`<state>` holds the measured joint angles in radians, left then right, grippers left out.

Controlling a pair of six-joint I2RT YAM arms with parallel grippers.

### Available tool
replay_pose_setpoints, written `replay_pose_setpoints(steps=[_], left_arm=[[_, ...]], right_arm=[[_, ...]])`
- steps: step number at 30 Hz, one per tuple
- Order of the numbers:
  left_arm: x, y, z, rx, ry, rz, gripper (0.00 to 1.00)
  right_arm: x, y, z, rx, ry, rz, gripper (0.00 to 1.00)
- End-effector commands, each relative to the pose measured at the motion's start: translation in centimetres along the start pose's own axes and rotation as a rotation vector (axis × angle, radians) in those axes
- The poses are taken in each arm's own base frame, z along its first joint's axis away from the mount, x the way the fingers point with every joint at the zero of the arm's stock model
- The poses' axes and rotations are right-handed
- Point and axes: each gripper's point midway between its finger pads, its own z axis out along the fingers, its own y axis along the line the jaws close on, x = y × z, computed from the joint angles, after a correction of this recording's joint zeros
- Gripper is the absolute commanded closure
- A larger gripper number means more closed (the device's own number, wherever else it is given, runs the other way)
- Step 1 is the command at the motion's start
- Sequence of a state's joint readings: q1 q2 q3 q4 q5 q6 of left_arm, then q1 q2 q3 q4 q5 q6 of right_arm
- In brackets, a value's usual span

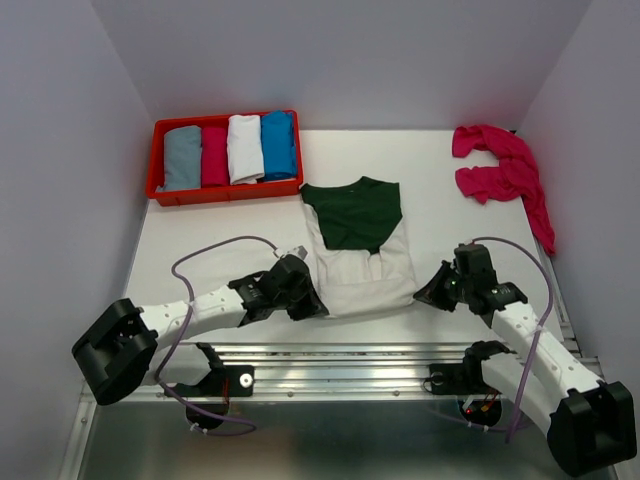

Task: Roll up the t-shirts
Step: Roll the T-shirt to the center of the board.

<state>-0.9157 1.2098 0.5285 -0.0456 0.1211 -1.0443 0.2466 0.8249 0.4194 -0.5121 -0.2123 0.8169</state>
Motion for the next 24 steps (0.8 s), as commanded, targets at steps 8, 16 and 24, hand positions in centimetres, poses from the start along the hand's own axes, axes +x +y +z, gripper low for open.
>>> replay_pose_setpoints(steps=[8,16,24], left_arm=[[-5.0,-1.4,-2.0,0.056,-0.063,-0.007,1.0],[-8.3,-3.0,-2.3,0.068,-0.106,0.015,1.0],[-11.8,-3.9,-1.7,0.05,-0.153,0.021,1.0]], right_arm=[[-4.5,3.7,-1.0,-0.035,-0.118,-0.079,0.99],[-5.9,5.2,-0.6,-0.053,-0.132,-0.091,0.99],[-7.8,6.4,1.1,-0.05,-0.15,-0.074,0.99]])
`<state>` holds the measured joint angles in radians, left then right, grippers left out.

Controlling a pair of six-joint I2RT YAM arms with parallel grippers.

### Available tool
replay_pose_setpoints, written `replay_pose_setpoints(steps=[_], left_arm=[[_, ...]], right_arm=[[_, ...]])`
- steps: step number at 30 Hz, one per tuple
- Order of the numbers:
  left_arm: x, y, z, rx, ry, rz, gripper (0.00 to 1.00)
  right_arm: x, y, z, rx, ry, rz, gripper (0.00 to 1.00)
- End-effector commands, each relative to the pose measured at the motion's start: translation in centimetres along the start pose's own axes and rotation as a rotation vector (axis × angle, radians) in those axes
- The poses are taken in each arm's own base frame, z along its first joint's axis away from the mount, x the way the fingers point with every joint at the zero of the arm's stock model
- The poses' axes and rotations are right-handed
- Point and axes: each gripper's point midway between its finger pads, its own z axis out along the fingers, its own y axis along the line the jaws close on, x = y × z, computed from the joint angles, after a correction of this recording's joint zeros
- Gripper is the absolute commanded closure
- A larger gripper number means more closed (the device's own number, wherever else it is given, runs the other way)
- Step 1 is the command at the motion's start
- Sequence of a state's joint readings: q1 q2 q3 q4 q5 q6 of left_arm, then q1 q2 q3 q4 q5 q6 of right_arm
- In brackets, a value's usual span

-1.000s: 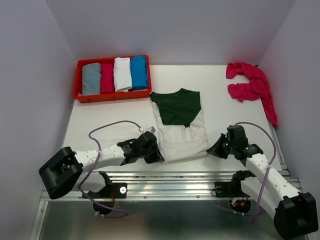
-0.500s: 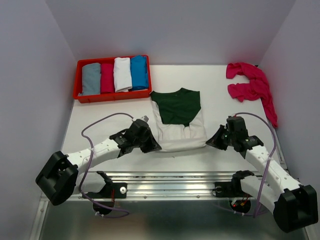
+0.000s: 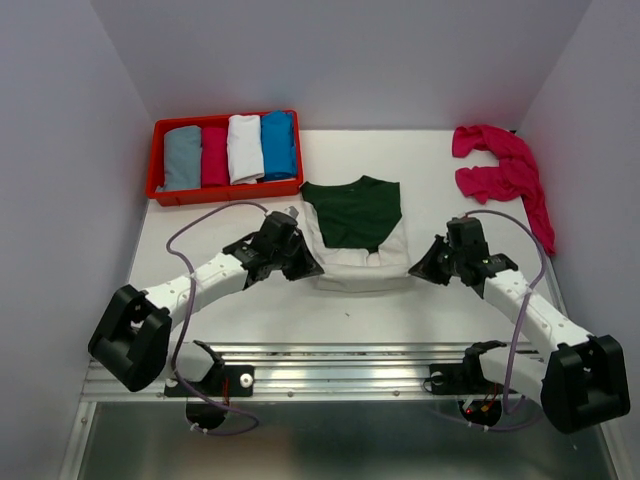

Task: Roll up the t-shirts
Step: Roll the T-shirt to the center of the board.

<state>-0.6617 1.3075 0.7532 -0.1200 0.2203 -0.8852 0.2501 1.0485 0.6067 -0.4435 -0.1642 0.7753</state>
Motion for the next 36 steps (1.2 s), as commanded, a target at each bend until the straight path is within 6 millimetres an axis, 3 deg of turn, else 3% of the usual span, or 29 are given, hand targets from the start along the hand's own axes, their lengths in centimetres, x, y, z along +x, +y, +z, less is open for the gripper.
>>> replay_pose_setpoints(steps=[1,7,13,16,21,27,36], left_arm=[[-2.7,-1.0,0.3,0.007,-0.044,0.037,1.0],[-4.1,-0.3,1.5,-0.019,-0.031,0.038,1.0],[-4.5,-0.8,1.5,-0.002,-0.018,0.049,1.0],[-3.4,-0.7,0.8,0.025,0.008,0.056,1.0],[-0.7,0.1,-0.7,0.073,0.057,0.04,1.0],[4.1,2.3,-1.4,0.081,0.152,0.013,1.0],[6.1,2.6,-1.6,0.089,0.182,0.006,1.0]], right_arm=[[-3.5,2.8,0.4,-0.058,-0.104,-0.02,0.99],[-5.2,3.2,1.8,-0.03,-0.13,-0.033,0.99],[-5.5,3.4,2.3,-0.029,-0.127,-0.038,0.99],[-4.8,3.3,1.4,-0.045,-0.118,-0.051,0.99],[-1.4,1.7,0.2,-0.052,-0.037,-0.026,0.99],[2.3,0.2,-1.0,-0.101,0.028,0.025,0.99],[3.6,-0.7,-2.0,-0.103,0.036,0.049,0.99]])
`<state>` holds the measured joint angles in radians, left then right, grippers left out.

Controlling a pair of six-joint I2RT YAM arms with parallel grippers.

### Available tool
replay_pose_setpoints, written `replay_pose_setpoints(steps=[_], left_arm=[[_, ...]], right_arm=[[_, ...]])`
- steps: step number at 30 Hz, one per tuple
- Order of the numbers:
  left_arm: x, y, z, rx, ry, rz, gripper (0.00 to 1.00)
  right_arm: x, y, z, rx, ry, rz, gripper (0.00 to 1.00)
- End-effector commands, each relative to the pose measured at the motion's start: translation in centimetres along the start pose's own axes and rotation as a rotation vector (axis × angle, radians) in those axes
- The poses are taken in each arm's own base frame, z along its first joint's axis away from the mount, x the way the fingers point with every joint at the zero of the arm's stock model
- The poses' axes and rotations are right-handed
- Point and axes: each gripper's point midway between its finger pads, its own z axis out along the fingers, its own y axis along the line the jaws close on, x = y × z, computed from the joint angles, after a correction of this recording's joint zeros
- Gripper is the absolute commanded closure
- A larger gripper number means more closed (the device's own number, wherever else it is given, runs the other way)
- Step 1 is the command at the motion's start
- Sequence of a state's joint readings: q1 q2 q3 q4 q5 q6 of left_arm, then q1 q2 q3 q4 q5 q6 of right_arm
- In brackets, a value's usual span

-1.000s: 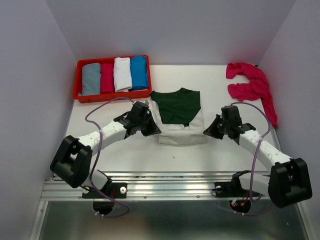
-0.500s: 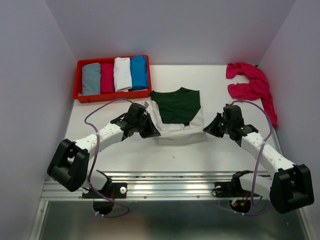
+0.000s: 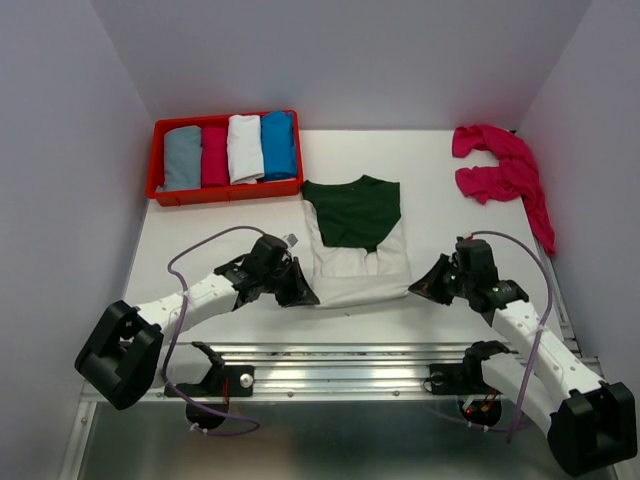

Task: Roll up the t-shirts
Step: Roll the T-shirt to the center of the board.

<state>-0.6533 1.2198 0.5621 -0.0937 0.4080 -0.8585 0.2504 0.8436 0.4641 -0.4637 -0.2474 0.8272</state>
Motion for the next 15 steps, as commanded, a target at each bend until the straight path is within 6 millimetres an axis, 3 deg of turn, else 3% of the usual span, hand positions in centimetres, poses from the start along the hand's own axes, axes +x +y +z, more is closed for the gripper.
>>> replay_pose_setpoints(steps=[1,7,15], left_arm=[[0.3,-0.7,-0.4,0.039,-0.004,0.009,1.0],[-0.2,-1.7,-0.9,0.066,-0.023,0.027,1.0],[-2.2,-2.8,0.2,0.041,-0.029,0.05,1.0]], right_arm=[[0.3,0.3,-0.4,-0.017,0.005,0.006,0.99],[0.2,0.5,-0.8,-0.029,-0.013,0.004,0.99],[-2.2,2.0,-0.4,-0.041,-0.076,-0.015,0.99]])
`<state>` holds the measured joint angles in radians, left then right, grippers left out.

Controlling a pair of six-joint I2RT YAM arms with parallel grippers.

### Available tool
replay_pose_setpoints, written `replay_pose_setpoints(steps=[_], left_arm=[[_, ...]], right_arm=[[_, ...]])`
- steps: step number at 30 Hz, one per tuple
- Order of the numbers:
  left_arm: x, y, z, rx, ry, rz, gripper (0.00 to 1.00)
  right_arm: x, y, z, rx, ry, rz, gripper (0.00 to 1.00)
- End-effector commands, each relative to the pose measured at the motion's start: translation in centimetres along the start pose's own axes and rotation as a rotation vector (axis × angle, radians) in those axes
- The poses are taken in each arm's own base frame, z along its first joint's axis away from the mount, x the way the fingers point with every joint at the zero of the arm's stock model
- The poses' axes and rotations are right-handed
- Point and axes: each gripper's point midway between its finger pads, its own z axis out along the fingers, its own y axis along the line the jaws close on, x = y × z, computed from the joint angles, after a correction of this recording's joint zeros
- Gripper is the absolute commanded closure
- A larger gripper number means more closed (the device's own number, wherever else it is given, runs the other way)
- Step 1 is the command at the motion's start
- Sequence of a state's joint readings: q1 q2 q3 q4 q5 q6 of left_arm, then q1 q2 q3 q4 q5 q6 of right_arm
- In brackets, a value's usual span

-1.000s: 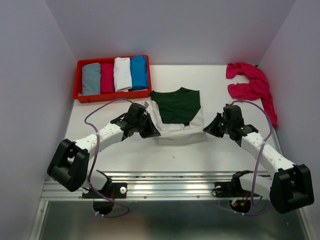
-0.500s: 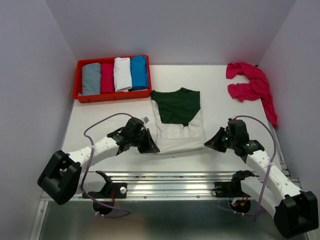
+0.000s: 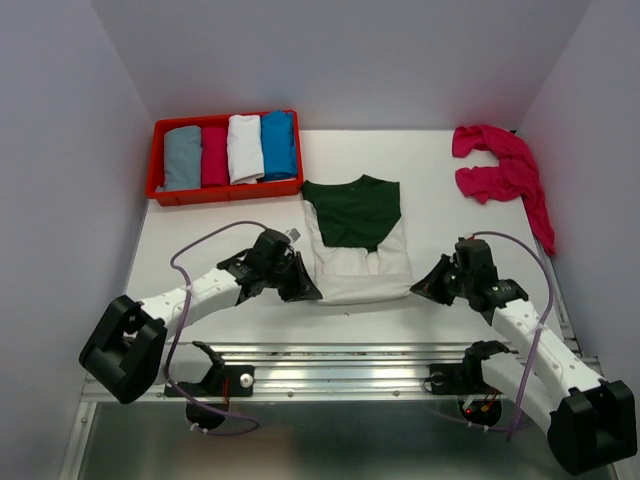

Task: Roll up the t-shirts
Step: Roll the T-shirt to the center of the board.

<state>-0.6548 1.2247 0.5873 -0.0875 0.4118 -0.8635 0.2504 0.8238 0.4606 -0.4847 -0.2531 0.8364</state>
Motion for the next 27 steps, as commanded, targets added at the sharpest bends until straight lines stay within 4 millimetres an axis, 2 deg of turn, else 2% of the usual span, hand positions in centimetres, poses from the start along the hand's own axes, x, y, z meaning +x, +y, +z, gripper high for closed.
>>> replay_pose_setpoints(steps=[1,13,19,27], left_arm=[[-1.9,-1.8,0.6,0.01,-0.022,0.048,1.0],[-5.7,-1.6,1.7,-0.039,-0.064,0.064,1.0],[-7.4,-0.4,2.0,-0.064,-0.087,0.055,1.0],[-9.9,0.5,2.6,-0.042,-0.129,0.042,1.0]], right_arm=[[-2.9,2.3,0.0,-0.039,-0.09,-0.031,0.99],[-6.0,3.6,2.4,0.01,-0.108,-0.082,0.99],[-7.6,4.6,3.6,0.001,-0.136,-0.093,0.99],[-8.8,4.7,5.8,0.001,-0.16,-0.106,0.98]])
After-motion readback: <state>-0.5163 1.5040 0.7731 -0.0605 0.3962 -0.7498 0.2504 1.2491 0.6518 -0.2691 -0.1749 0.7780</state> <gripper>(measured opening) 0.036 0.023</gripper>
